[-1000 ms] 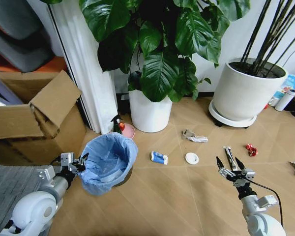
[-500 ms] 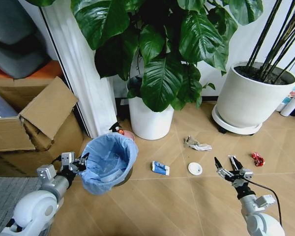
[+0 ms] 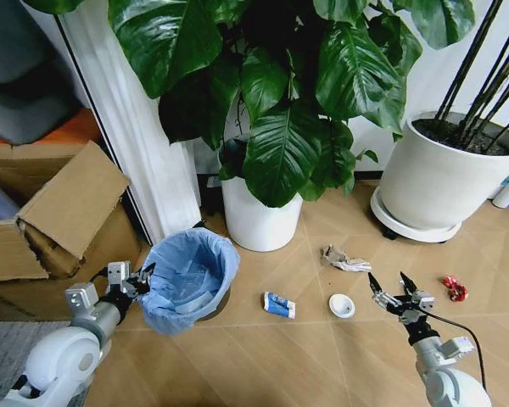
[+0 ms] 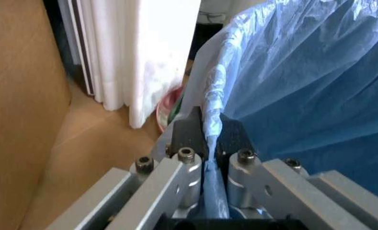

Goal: Pick up the trash bin and place the garbage on the floor into it.

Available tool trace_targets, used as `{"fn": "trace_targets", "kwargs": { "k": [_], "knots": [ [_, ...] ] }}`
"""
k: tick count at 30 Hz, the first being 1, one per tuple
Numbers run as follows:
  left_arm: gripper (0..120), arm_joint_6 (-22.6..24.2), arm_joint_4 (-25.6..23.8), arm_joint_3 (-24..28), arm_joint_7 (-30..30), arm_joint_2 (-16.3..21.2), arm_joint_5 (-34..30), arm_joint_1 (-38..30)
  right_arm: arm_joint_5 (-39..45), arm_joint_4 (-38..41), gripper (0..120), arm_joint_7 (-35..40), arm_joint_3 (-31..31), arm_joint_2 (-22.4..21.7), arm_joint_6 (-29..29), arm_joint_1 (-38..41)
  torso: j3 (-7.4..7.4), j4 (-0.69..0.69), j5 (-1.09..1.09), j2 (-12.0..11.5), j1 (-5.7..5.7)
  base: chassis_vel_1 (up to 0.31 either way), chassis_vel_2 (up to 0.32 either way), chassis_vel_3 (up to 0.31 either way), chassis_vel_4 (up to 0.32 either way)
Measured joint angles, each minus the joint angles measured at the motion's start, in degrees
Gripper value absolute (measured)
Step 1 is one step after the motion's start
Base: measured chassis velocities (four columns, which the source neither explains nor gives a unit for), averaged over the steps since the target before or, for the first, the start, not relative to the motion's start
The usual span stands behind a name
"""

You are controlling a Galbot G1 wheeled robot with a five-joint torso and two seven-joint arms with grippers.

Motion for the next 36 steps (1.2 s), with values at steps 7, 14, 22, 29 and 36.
{"fn": "trace_targets", "kwargs": {
  "k": [7, 14, 22, 29, 36],
  "knots": [
    [0, 0.1, -0.4, 0.2, -0.2, 0.8, -0.5, 0.0, -0.3, -1.7, 100, -2.0, -3.1, -2.0, 0.2, 0.1, 0.0, -0.01, 0.0, 0.0, 0.0, -0.072, 0.052, 0.057, -0.063],
    [0, 0.4, -0.4, 3.1, -0.7, 2.7, -1.5, -1.7, -1.7, -8.2, 100, -7.0, -11.9, -10.9, 1.4, 3.0, 0.0, 0.0, 0.01, 0.0, 0.0, 0.0, 0.0, 0.0, 0.0],
    [0, 0.4, 0.1, 3.1, -0.8, 2.3, -1.2, -1.3, -5.6, -16.7, 100, -16.8, -21.2, -16.1, -1.1, 10.1, 0.0, 0.0, -0.01, 0.0, 0.0, 0.0, 0.0, 0.0, 0.0],
    [0, 0.4, 0.7, 2.7, -0.7, 2.2, -1.1, -1.2, -8.3, -23.7, 100, -18.9, -27.5, -14.0, -0.7, 17.2, 0.01, 0.0, 0.0, 0.0, 0.0, 0.0, 0.0, 0.0, 0.0],
    [0, 0.4, 1.2, 3.2, -0.7, 2.4, -1.0, -1.5, -10.6, -29.9, 100, -19.1, -32.5, -10.9, -0.4, 23.5, 0.01, 0.0, 0.0, 0.0, 0.0, 0.0, 0.0, 0.0, 0.0]
  ]
}}
